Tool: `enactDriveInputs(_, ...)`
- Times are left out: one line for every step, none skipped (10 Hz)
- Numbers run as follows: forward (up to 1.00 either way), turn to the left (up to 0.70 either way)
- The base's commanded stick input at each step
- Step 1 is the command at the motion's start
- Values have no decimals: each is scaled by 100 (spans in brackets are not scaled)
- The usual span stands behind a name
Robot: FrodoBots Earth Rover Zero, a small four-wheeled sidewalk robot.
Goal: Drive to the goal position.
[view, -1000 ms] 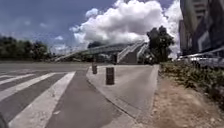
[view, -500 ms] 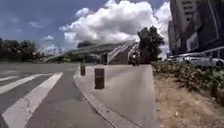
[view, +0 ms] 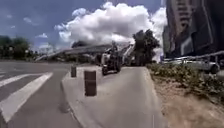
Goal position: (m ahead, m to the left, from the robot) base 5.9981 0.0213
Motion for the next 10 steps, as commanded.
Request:
enactDriveInputs(70,0)
enactDriveInputs(47,0)
enactDriveInputs(45,0)
enactDriveInputs(45,0)
enactDriveInputs(45,0)
enactDriveInputs(45,0)
enactDriveInputs(45,0)
enactDriveInputs(45,0)
enactDriveInputs(57,0)
enactDriveInputs(68,0)
